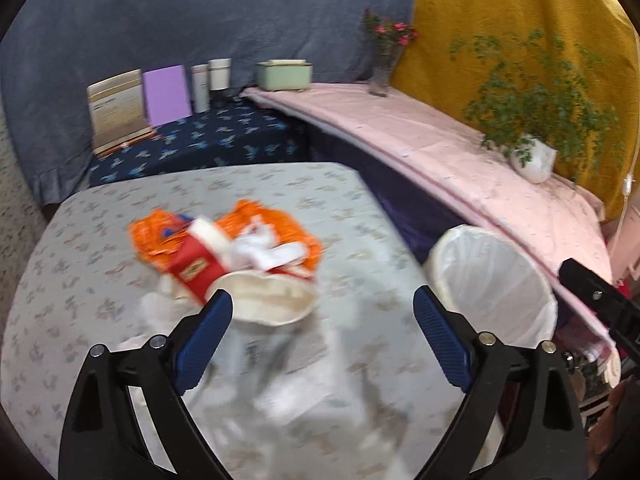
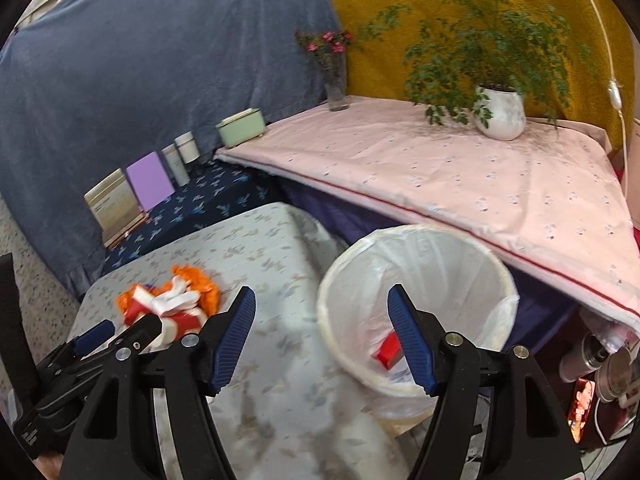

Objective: Collect trash
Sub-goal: 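Grasp the white glove with the left tool while the right tool grasps the paper cup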

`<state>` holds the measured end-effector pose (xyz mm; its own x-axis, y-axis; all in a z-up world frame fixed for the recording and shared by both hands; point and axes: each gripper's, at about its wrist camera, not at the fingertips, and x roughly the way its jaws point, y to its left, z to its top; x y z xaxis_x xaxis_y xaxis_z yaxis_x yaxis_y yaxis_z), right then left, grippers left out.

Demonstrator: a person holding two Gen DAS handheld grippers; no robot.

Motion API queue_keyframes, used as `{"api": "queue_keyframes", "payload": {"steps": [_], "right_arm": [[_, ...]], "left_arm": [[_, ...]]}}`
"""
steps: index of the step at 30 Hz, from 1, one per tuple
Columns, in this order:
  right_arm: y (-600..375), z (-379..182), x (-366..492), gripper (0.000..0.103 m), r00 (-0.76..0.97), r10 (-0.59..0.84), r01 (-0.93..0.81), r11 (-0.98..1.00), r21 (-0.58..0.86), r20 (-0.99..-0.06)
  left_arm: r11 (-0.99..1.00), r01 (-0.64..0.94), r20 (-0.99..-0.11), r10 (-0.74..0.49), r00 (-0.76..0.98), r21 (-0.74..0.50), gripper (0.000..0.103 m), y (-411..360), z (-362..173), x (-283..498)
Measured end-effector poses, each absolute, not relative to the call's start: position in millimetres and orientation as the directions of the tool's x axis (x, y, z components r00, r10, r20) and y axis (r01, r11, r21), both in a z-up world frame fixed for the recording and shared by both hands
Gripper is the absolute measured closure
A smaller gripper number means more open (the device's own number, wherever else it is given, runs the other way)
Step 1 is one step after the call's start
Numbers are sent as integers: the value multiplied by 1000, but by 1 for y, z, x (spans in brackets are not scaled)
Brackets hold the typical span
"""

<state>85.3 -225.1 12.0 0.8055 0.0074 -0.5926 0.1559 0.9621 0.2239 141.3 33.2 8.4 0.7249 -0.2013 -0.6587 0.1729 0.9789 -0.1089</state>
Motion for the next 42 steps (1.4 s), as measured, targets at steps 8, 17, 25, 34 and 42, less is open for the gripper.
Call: {"api": "queue_keyframes", "payload": {"steps": [8, 17, 25, 34, 42], "right_arm": [[-170, -8, 95, 37, 765, 103, 65, 970, 234, -636], [-126, -21, 113, 37, 734, 139, 10, 977, 215, -665], [-106, -29, 129, 37, 707, 158, -6, 976, 217, -690], [-88, -35, 154, 48, 682, 183, -32, 975, 221, -708], [-78, -43, 175, 67, 656, 183, -31, 976, 216, -732]], "left_arm": [[994, 38, -738, -104, 666, -105, 15, 103, -25, 144], [988, 6, -793, -126, 596, -152, 40, 132, -58, 154], [976, 26, -799, -193, 569, -217, 81, 142, -67, 155], [971, 52, -751, -214, 625, -233, 95, 152, -36, 146], [967, 73, -710, -229, 666, -244, 95, 152, -9, 145]]}}
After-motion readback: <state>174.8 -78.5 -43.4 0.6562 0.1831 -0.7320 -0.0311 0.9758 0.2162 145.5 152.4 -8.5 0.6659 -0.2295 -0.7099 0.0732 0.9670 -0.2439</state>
